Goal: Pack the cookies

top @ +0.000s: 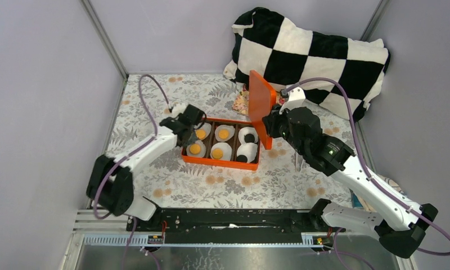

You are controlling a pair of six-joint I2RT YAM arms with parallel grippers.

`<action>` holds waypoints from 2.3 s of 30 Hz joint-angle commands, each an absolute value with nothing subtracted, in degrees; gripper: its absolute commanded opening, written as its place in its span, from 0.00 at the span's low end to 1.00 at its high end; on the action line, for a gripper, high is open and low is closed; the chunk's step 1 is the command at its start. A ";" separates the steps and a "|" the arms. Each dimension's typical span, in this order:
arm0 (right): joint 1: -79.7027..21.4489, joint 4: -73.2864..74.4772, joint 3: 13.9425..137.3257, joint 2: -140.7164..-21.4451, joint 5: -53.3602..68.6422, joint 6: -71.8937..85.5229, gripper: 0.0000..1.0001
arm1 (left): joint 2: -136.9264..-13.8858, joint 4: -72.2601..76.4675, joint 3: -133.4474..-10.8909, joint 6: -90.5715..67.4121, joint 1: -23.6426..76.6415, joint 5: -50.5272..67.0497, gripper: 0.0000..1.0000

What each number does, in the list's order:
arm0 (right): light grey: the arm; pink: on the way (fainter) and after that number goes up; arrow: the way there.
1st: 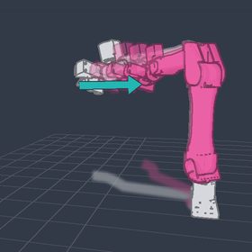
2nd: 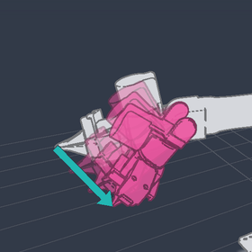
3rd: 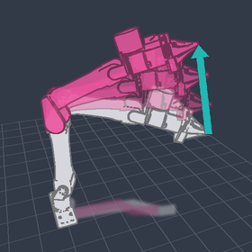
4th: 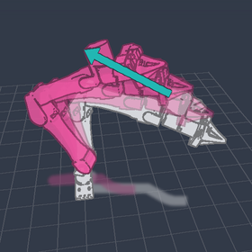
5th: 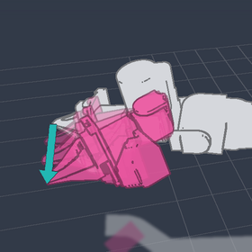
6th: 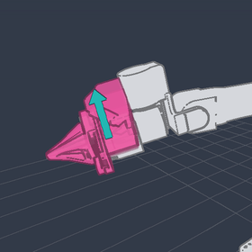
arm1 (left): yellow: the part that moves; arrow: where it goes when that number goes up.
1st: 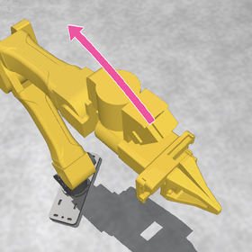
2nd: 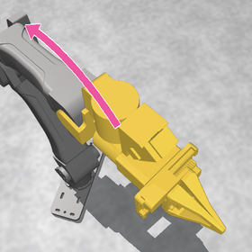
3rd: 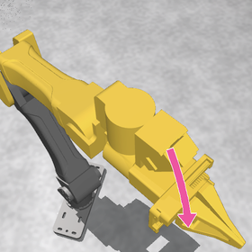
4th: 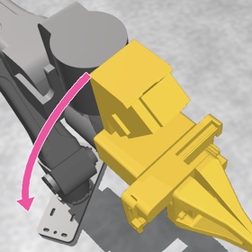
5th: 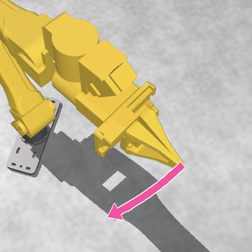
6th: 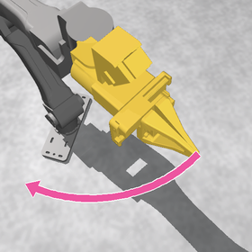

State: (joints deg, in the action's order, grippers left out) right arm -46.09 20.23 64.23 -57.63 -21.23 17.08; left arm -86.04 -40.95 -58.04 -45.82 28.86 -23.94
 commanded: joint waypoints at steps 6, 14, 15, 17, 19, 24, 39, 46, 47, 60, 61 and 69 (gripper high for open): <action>-43.36 10.04 70.46 -57.52 0.58 26.07 0.00 | -71.14 -33.95 -75.75 -39.56 29.75 -19.88 0.13; -27.13 -15.77 57.80 -61.84 32.71 48.96 0.00 | -71.07 -36.26 -79.01 -37.95 29.74 -22.51 0.11; -24.88 -19.86 55.77 -62.80 36.04 52.47 0.00 | -70.67 -35.95 -78.89 -37.66 29.73 -22.91 0.10; -21.19 -28.97 52.31 -65.80 42.01 59.20 0.00 | -70.17 -35.32 -78.64 -36.78 29.70 -23.82 0.10; -19.11 -38.15 49.66 -69.40 46.89 65.75 0.00 | -70.28 -35.16 -78.73 -36.05 29.71 -24.87 0.10; -18.46 -49.44 45.47 -76.17 51.04 71.44 0.00 | -71.76 -34.30 -77.45 -35.17 29.71 -26.05 0.07; -18.46 -56.08 39.82 -91.52 51.86 67.83 0.00 | -75.78 -31.65 -70.28 -34.55 29.60 -26.51 0.03; -17.75 -46.61 38.33 -89.94 50.48 61.17 0.00 | -76.27 -31.14 -68.63 -34.44 29.46 -26.34 0.02; -17.43 -43.99 38.48 -89.30 50.23 59.44 0.00 | -76.39 -31.19 -68.58 -34.50 29.46 -26.24 0.03; -12.93 -16.82 41.81 -88.87 49.55 40.29 0.00 | -77.53 -29.74 -65.95 -34.96 29.44 -24.42 0.02; -12.92 -17.45 42.10 -89.53 50.38 40.53 0.00 | -77.80 -29.72 -65.72 -35.05 29.42 -24.24 0.02; -13.17 -20.67 44.45 -93.47 55.78 42.64 0.00 | -79.56 -29.43 -65.04 -35.42 29.44 -23.71 0.00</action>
State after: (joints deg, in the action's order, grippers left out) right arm -13.02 -21.96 42.33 -92.03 53.54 45.63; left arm -78.72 -32.45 -65.76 -35.38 29.56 -23.57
